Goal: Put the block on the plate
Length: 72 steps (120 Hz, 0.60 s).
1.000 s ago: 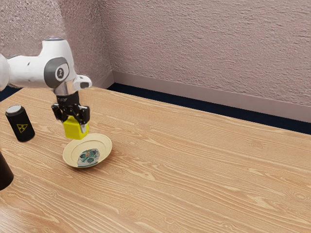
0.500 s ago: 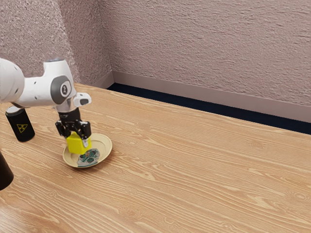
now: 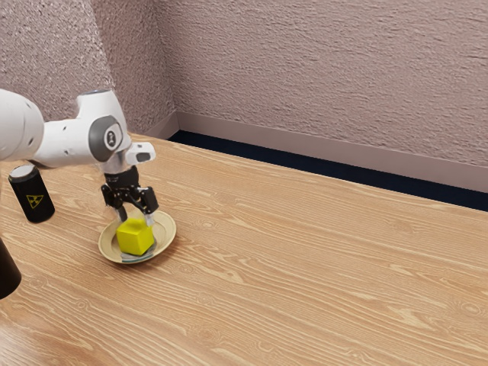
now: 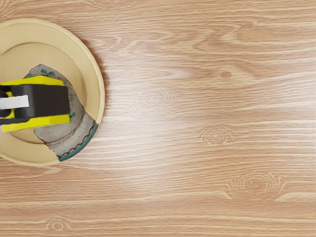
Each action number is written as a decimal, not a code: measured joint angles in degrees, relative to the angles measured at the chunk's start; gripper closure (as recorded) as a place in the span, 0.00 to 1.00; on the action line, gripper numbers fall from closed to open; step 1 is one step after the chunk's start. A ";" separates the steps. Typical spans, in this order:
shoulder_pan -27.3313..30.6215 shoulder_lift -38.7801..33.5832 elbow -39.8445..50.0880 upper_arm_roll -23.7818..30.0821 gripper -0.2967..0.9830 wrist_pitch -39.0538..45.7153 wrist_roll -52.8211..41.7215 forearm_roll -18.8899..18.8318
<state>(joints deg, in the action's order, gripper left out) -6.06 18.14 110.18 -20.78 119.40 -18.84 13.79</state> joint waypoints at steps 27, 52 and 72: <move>-1.35 -5.61 -6.22 9.28 0.25 -5.47 0.82 -2.96; -3.57 -10.71 -24.04 18.54 0.24 -22.57 4.96 -9.35; -1.63 -12.71 -25.05 20.45 0.24 -31.99 7.95 -11.47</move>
<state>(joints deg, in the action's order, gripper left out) -7.69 5.43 85.13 -0.33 87.41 -10.89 2.31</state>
